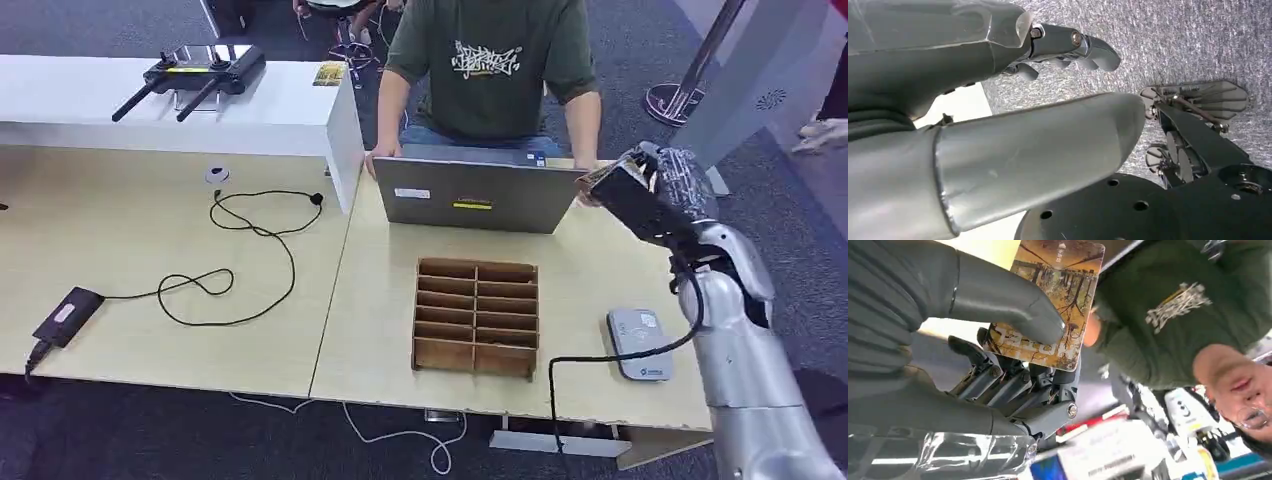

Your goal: Pass the card to the sensor for recognition and then transmit it.

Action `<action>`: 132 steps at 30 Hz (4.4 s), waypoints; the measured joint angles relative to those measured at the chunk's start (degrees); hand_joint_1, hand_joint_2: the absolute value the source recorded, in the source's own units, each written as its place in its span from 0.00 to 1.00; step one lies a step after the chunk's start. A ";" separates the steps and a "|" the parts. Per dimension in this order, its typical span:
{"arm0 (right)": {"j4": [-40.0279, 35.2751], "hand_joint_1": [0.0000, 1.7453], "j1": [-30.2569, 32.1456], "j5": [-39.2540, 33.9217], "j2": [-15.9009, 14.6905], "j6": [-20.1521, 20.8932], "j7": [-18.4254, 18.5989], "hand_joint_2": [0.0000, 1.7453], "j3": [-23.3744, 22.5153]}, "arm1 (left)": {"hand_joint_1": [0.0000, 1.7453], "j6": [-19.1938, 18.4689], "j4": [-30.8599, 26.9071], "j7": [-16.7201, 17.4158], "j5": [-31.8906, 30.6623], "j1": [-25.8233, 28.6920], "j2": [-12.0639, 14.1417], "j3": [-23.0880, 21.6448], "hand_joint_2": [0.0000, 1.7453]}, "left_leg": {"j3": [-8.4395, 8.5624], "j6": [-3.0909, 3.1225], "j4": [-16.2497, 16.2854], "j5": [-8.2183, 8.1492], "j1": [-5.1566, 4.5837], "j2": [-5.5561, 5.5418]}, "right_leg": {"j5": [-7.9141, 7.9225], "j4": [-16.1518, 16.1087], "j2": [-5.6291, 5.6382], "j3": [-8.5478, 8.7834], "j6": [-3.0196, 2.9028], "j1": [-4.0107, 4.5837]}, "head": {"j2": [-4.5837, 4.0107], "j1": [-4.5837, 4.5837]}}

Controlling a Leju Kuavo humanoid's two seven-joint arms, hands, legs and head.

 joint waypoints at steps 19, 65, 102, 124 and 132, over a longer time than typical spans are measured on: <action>4.22 1.00 1.04 -23.32 -6.38 2.10 3.17 1.00 -3.66 | 0.00 0.00 0.83 -0.02 1.11 0.92 0.11 0.00 0.00 | -0.01 0.01 0.01 -0.01 -0.01 -0.02 | 0.00 -0.02 -0.02 -0.01 0.00 -0.01 | 0.00 -0.02; -1.11 1.00 25.27 -24.84 -6.64 0.84 5.18 1.00 -21.47 | 0.00 0.02 2.32 0.17 1.44 0.90 0.00 0.00 0.00 | -0.02 0.02 0.01 -0.03 0.00 -0.05 | -0.01 -0.03 -0.07 -0.01 0.01 0.00 | 0.00 -0.02; 13.93 1.00 16.53 -17.98 -7.65 3.96 8.81 1.00 -14.56 | 0.00 0.02 2.93 1.25 2.10 0.94 0.52 0.42 0.00 | -0.03 0.03 0.01 -0.03 -0.02 -0.09 | -0.01 -0.05 -0.10 -0.01 0.01 -0.01 | 0.00 -0.02; 7.08 1.00 26.52 -21.11 -6.86 6.19 10.88 1.00 -20.25 | 0.00 0.00 2.93 0.68 0.94 0.59 0.50 0.42 0.00 | -0.01 0.02 0.01 -0.03 0.00 -0.06 | -0.01 -0.04 -0.07 0.00 0.01 0.00 | 0.00 -0.02; 8.92 1.00 24.43 -20.56 -4.33 6.19 10.86 1.00 -19.59 | 0.00 0.02 2.93 0.92 1.48 0.28 0.50 0.42 0.00 | -0.02 0.02 0.00 -0.02 0.00 -0.04 | -0.01 -0.02 -0.06 0.01 0.01 0.00 | 0.00 -0.02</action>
